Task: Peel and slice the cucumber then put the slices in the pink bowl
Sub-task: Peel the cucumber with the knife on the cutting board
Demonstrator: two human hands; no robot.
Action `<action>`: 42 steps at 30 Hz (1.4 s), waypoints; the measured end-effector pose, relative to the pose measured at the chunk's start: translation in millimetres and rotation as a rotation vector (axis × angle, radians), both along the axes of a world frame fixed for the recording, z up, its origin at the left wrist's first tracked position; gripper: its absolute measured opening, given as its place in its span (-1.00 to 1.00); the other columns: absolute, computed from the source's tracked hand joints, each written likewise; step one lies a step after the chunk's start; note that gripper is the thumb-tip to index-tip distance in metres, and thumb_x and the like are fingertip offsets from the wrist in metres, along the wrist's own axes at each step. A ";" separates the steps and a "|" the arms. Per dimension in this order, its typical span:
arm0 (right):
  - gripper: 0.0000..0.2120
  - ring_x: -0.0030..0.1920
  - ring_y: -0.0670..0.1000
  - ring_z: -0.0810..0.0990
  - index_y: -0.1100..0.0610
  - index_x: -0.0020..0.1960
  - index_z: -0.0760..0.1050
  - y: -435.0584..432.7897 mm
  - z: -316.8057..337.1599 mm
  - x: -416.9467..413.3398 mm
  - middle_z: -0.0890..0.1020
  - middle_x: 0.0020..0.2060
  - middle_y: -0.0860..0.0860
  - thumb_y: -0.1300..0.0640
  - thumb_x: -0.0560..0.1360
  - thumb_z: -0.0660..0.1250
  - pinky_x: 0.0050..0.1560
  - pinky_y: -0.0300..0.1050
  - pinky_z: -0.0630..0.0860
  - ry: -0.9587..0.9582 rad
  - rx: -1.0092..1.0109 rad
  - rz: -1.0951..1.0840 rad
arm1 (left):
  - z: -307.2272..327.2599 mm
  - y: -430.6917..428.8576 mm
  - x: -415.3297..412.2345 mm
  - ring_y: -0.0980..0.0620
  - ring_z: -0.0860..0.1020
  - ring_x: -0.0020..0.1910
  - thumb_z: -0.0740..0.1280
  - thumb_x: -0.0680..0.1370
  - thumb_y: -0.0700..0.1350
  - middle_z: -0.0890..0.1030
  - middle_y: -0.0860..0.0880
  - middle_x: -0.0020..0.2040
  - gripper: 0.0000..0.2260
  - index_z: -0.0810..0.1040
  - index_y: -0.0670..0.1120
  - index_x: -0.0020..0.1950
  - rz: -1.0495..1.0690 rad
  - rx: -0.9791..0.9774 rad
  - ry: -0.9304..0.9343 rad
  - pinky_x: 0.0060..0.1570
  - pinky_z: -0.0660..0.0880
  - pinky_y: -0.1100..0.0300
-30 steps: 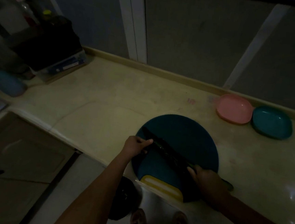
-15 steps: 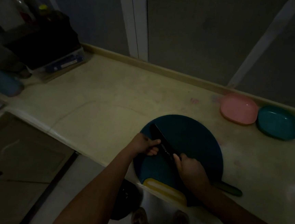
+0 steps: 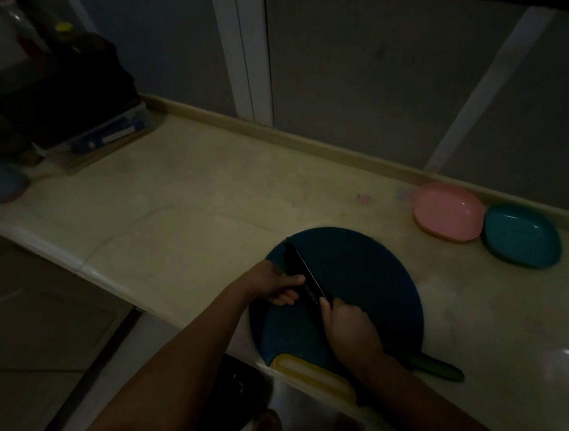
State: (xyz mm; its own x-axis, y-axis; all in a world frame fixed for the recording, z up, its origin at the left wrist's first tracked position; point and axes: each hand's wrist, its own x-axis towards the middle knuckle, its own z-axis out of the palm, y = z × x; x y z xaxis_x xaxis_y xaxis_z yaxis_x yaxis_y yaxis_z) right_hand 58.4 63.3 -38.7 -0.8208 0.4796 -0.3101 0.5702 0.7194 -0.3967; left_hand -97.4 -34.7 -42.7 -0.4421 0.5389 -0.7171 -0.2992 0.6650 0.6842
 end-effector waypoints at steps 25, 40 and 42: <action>-0.54 -0.32 -0.03 0.41 0.14 -0.33 0.33 -3.7 15.1 -28.4 0.41 -0.38 -0.01 -0.06 0.64 -0.04 -0.41 -0.17 0.27 -0.162 -0.029 0.027 | 9.1 12.0 -23.7 0.06 0.58 -0.24 0.27 0.57 -0.05 0.59 -0.12 -0.13 -0.60 0.42 -0.33 0.26 -0.300 -0.107 -0.096 -0.24 0.58 0.28; -0.55 -0.03 0.08 0.62 0.22 0.03 0.54 -7.6 10.4 -26.4 0.64 -0.02 0.12 -0.03 0.65 -0.03 -0.20 -0.12 0.44 -0.159 0.089 0.094 | 8.3 10.7 -19.0 -0.02 0.59 -0.15 0.30 0.56 -0.10 0.60 -0.21 0.02 -0.73 0.46 -0.26 0.15 -0.146 -0.145 -0.213 -0.13 0.57 0.15; -0.53 -0.07 0.07 0.63 0.21 -0.07 0.53 -6.1 8.0 -16.7 0.65 -0.03 0.11 -0.05 0.65 -0.04 -0.21 -0.12 0.46 -0.177 0.123 0.106 | 8.2 10.2 -18.0 -0.02 0.59 -0.15 0.30 0.56 -0.13 0.59 -0.17 -0.07 -0.77 0.46 -0.24 0.13 -0.107 -0.148 -0.243 -0.13 0.57 0.16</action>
State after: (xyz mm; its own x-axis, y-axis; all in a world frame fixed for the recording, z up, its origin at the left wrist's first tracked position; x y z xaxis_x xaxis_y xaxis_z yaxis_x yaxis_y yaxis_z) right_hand 41.7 57.3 -30.7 -0.8067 0.4371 -0.3978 0.5420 0.8155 -0.2030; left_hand -115.4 -24.6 -34.5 -0.1944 0.4550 -0.8690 -0.3652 0.7886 0.4947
